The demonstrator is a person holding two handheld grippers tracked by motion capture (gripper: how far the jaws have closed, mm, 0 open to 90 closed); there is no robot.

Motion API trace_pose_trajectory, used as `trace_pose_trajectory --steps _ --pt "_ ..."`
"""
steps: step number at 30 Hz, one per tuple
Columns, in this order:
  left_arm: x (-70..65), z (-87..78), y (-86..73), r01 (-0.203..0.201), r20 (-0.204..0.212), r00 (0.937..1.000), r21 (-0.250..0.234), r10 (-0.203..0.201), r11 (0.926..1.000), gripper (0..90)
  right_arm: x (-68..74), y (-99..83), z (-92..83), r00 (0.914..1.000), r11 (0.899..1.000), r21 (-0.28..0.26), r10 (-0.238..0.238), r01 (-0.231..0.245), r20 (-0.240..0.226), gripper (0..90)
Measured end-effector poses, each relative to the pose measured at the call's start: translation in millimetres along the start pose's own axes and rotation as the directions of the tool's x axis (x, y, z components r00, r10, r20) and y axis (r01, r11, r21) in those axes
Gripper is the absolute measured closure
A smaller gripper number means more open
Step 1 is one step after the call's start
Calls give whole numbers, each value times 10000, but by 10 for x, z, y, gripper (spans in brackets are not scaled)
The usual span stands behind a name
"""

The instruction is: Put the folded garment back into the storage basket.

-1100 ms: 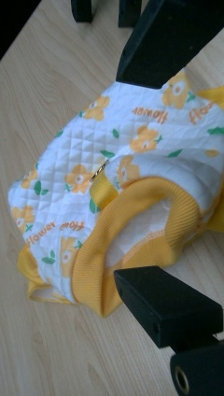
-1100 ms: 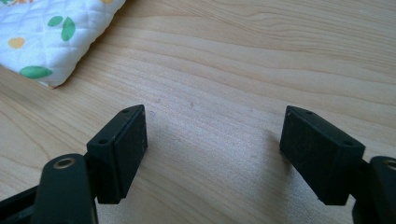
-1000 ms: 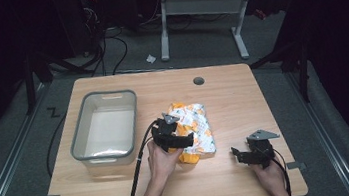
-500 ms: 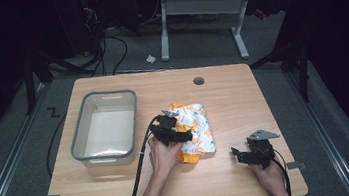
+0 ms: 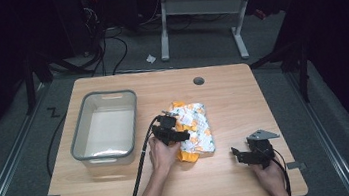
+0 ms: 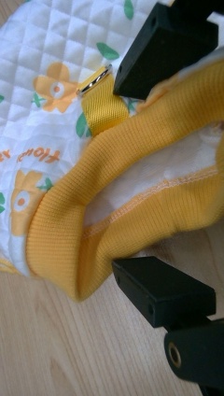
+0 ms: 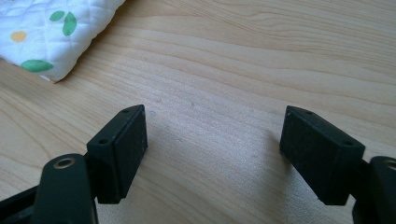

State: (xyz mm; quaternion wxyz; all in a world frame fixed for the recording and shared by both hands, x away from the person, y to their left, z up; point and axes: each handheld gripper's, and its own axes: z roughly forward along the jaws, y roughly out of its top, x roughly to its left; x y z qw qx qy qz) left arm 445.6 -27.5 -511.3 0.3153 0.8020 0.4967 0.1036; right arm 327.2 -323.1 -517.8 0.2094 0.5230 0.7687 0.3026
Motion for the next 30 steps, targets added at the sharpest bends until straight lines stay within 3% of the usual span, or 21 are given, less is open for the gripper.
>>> trace_pose_trajectory --steps 4,10,19,30 --pt "1 27 -5 37 -40 10000 113 -37 9999 177 0 0 0 10000 10000 0 -1 1 -1 235" --pt "-69 17 -20 -459 -160 9988 70 460 9989 276 0 0 0 10000 10000 0 -2 2 -2 235" --pt "-104 -8 -28 -703 485 9963 -76 706 9975 590 0 0 0 10000 10000 -1 0 0 0 235" --pt "-86 -23 -26 -565 962 9937 -151 577 9983 705 1 -1 -2 10000 10000 10 11 -11 -2 235"
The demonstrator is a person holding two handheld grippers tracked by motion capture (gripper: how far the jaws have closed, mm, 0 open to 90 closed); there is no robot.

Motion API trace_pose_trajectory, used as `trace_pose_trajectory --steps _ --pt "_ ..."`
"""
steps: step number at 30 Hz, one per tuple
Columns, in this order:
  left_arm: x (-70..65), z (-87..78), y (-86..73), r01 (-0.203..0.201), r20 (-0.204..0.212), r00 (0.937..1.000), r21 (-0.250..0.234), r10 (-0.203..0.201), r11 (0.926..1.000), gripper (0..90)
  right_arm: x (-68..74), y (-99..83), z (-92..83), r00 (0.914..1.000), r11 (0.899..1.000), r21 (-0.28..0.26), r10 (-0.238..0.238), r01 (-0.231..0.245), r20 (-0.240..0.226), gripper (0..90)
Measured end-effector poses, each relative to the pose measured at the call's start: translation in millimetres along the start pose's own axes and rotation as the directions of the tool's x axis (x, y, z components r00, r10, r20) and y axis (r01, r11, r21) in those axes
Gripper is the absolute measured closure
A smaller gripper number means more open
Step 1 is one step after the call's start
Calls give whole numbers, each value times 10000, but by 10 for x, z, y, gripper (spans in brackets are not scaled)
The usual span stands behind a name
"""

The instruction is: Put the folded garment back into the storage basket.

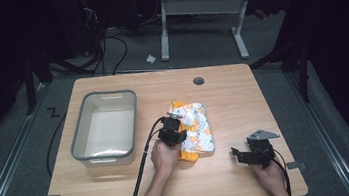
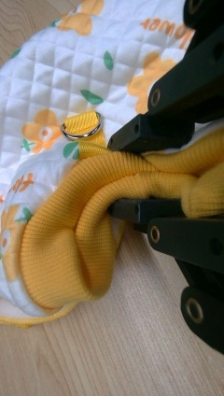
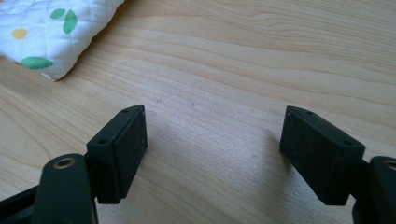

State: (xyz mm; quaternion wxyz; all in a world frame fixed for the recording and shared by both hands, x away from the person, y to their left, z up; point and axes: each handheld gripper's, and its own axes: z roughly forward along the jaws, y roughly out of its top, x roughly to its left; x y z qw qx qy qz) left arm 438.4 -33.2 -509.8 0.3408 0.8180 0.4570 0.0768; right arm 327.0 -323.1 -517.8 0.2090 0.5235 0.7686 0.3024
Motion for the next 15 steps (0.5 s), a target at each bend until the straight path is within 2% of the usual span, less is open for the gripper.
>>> trace_pose_trajectory --steps 8,15 --pt "-9 -86 21 -92 251 9996 -332 101 9994 726 2 0 -1 10000 10000 3 17 -17 -8 235" --pt "-27 -233 54 -59 636 9979 -740 106 9972 730 1 -1 -2 10000 10000 2 12 -12 -13 235"
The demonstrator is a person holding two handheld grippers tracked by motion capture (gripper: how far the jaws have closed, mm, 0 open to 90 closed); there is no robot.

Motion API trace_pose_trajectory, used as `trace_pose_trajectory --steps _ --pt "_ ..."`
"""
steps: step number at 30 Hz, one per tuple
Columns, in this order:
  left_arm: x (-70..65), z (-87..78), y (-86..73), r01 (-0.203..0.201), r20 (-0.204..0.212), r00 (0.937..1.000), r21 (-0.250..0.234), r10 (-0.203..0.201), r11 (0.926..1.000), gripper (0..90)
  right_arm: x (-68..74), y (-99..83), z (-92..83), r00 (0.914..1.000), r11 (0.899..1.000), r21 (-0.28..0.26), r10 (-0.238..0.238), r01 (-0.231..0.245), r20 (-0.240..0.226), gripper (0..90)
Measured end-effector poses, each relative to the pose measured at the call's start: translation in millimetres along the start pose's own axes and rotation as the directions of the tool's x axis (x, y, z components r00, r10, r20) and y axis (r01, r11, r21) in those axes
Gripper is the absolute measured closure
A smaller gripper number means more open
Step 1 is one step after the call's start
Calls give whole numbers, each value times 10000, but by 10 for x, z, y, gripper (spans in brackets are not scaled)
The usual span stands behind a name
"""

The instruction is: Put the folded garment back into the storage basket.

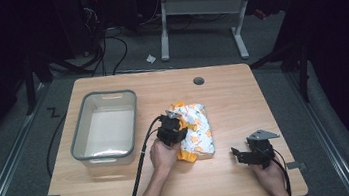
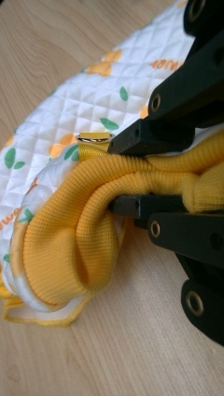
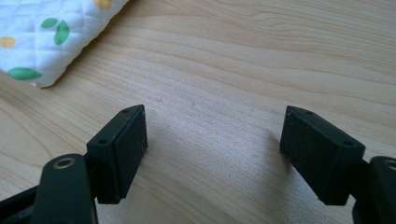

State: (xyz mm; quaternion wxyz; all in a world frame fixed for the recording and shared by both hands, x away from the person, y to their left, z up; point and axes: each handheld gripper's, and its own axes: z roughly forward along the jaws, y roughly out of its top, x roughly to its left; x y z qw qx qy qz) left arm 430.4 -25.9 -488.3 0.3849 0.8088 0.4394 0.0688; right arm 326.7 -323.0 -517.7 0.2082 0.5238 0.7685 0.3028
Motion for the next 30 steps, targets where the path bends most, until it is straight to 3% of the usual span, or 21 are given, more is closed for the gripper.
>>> trace_pose_trajectory --steps 12,30 --pt "-36 -220 45 -114 496 9987 -577 143 9983 734 -1 0 0 10000 10000 -7 -10 10 -5 235" --pt "-70 -501 75 -220 1089 9935 -1025 332 9945 734 -1 0 1 10000 10000 -12 -18 18 -3 235"
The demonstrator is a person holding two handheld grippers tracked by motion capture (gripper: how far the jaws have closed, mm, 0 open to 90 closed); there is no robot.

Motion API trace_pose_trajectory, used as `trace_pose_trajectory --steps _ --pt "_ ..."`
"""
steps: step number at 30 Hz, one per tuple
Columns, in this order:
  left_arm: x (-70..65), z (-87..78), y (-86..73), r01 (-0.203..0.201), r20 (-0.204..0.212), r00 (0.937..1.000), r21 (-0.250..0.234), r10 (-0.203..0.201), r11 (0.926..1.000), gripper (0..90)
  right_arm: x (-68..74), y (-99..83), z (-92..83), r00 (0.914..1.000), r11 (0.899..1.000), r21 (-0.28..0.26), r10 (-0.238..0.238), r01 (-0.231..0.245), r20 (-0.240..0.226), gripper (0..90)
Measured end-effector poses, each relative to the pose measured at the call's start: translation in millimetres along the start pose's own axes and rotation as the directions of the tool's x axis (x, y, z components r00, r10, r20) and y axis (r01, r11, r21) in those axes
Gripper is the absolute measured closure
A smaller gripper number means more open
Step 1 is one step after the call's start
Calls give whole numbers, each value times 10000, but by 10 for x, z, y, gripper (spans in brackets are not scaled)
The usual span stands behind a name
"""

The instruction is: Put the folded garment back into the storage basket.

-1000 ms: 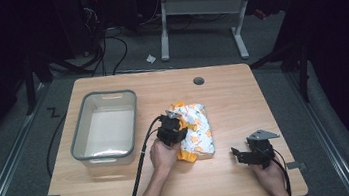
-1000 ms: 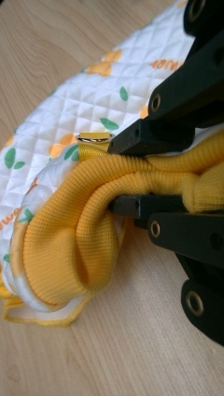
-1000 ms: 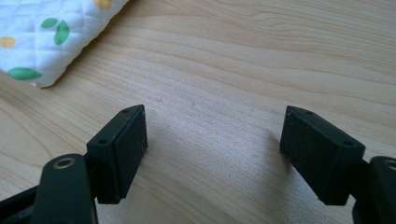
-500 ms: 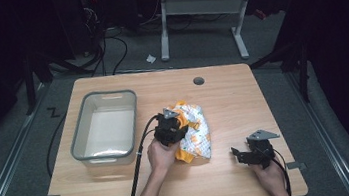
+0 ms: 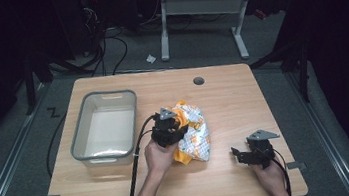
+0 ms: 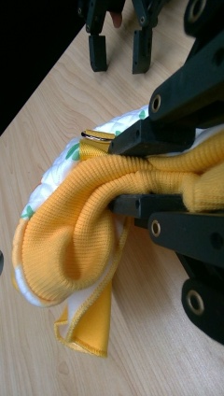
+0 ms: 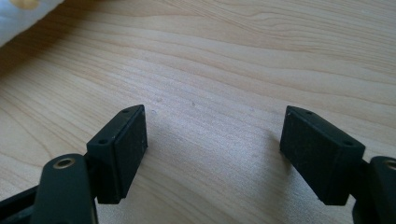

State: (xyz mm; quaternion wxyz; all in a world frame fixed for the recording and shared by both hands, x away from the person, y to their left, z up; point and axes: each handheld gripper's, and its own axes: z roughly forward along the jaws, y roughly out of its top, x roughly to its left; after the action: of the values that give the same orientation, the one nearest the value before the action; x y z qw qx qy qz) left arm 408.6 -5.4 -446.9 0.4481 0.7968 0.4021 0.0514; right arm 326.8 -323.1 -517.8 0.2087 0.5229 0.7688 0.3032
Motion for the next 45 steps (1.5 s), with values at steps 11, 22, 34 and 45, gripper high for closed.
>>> trace_pose_trajectory --steps 11,22,34,45 --pt "-69 -183 102 -416 156 9990 -193 419 9989 733 0 0 -1 10000 10000 9 5 -5 7 235" --pt "-34 -363 159 -521 233 9983 -345 530 9980 733 -1 -1 -1 10000 10000 6 -22 22 -5 235" --pt "43 -515 174 -414 285 9987 -507 429 9979 733 -2 0 0 10000 10000 5 -23 23 -6 235" --pt "126 -651 185 -327 203 9992 -683 342 9971 733 -1 0 -1 10000 10000 15 -10 10 0 235"
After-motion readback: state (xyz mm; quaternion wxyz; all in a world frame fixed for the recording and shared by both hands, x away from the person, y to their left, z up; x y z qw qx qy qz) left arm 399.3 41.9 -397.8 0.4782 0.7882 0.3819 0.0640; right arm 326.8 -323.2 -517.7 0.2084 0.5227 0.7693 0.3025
